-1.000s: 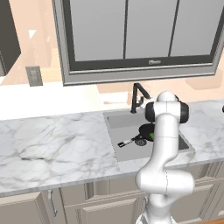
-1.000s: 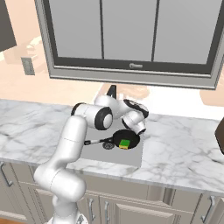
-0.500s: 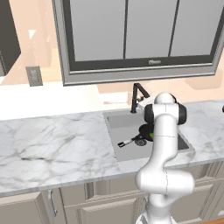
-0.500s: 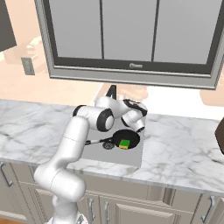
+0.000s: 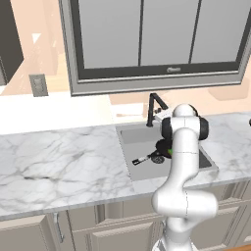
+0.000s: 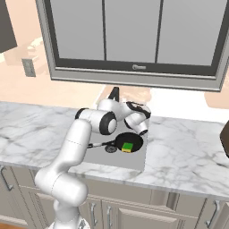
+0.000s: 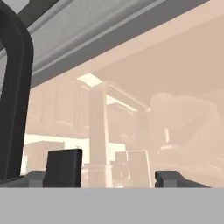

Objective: Pick the pan and sponge and place them into the sink. Then turn on the water.

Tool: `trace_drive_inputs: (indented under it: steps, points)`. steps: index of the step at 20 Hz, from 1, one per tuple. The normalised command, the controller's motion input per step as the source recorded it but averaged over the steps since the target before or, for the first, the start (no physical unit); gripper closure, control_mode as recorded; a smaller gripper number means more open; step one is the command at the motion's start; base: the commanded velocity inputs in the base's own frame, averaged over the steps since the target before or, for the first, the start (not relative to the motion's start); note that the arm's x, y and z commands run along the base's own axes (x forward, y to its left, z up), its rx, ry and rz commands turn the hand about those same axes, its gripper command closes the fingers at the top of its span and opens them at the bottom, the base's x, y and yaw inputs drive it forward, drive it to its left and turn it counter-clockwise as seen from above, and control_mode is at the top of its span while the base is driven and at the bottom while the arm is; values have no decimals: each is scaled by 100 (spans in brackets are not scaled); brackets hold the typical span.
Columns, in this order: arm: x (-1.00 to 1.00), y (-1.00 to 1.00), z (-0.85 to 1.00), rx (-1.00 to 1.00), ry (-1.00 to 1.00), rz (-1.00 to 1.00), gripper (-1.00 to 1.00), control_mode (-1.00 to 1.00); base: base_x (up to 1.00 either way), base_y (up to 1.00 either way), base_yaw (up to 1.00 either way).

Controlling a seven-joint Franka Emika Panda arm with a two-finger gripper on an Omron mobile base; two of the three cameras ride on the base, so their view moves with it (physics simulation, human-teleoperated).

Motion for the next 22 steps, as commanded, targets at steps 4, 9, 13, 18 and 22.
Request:
trace_drive_inputs:
  steps: [4,9,13,18,22]
  points:
    - [21,-100,-34,14,0,-13,-100,-100,0,0,0]
    - [21,-100,-43,20,0,-16,-100,-100,0,0,0]
    - [16,-100,-53,25,0,-17,-100,-100,0,0,0]
    - [14,-100,-67,26,0,-16,-100,-100,0,0,0]
    - [16,-100,-66,23,0,-15,-100,-100,0,0,0]
